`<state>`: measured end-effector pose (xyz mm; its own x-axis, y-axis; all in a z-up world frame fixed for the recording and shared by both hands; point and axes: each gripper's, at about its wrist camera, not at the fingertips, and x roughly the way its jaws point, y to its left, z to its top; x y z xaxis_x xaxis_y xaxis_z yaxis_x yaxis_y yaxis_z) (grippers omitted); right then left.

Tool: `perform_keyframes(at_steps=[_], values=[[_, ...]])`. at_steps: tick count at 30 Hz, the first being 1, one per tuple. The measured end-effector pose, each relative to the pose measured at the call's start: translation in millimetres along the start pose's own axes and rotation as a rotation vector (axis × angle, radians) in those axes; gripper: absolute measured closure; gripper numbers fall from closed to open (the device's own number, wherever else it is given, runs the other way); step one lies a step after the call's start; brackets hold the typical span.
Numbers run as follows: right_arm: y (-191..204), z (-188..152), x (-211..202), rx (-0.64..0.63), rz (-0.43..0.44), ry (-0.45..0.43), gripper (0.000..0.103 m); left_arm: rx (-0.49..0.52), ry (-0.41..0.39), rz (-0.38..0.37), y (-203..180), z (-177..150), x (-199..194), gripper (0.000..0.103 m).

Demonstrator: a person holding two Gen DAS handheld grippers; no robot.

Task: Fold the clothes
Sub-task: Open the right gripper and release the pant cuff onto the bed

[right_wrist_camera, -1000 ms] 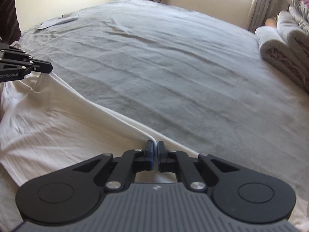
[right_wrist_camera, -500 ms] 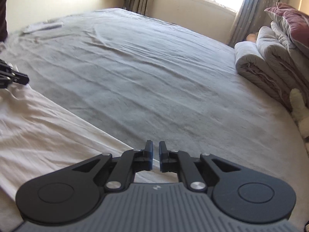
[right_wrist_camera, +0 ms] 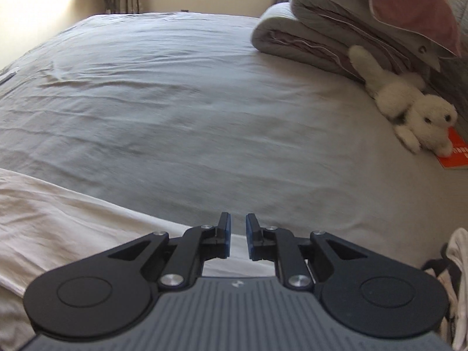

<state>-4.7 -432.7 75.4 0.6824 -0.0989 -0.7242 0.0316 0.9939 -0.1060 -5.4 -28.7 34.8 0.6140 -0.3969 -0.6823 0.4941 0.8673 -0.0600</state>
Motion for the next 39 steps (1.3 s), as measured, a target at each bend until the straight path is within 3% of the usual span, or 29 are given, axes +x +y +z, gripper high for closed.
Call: perform_keyframes(at_steps=[1, 3, 6, 7, 8, 9, 10, 15, 18, 19, 21, 22, 28, 31, 34, 39], values=[[-7, -3, 1, 0.008, -0.032, 0.006, 0.057, 0.002, 0.012, -0.001, -3, -3, 2, 0.073], [-23, -10, 6, 0.041, -0.089, 0.009, 0.049, 0.012, 0.032, 0.009, -8, -8, 7, 0.071], [-33, -25, 15, 0.043, -0.048, 0.084, 0.049, 0.042, 0.027, 0.025, -12, -10, 7, 0.07], [-34, -29, 17, 0.037, -0.03, 0.104, 0.057, 0.041, 0.028, 0.025, -11, -10, 7, 0.07], [-34, -29, 14, 0.031, -0.016, 0.099, 0.064, 0.037, 0.03, 0.025, -11, -10, 7, 0.07], [-33, -29, 11, 0.028, -0.01, 0.089, 0.092, 0.034, 0.032, 0.025, -11, -9, 8, 0.07], [-32, -28, 8, 0.018, -0.024, 0.071, 0.103, 0.03, 0.033, 0.025, -10, -8, 8, 0.07], [-34, -21, -2, 0.004, -0.086, -0.032, 0.103, 0.026, 0.029, 0.04, -13, -6, 11, 0.069], [-42, -18, 1, 0.024, -0.135, -0.032, 0.102, 0.019, 0.026, 0.041, -13, -5, 10, 0.069], [-46, -19, 4, 0.031, -0.164, -0.007, 0.09, 0.017, 0.024, 0.041, -13, -5, 10, 0.069], [-58, -25, 6, 0.068, -0.17, 0.036, 0.082, 0.005, 0.023, 0.038, -10, -4, 9, 0.068], [-64, -28, 4, 0.093, -0.165, 0.05, 0.078, -0.002, 0.023, 0.036, -9, -4, 8, 0.068], [-93, -49, -15, 0.252, -0.079, 0.074, 0.077, -0.055, -0.006, 0.028, -3, 0, -3, 0.064], [-99, -61, -14, 0.294, 0.001, 0.105, 0.074, -0.101, -0.032, 0.058, 6, -1, -13, 0.06], [-100, -66, -18, 0.321, 0.062, 0.09, 0.066, -0.191, -0.039, 0.089, 27, -5, -20, 0.06], [-104, -68, -24, 0.389, 0.128, 0.054, 0.065, -0.343, 0.001, 0.123, 56, -16, -13, 0.059]])
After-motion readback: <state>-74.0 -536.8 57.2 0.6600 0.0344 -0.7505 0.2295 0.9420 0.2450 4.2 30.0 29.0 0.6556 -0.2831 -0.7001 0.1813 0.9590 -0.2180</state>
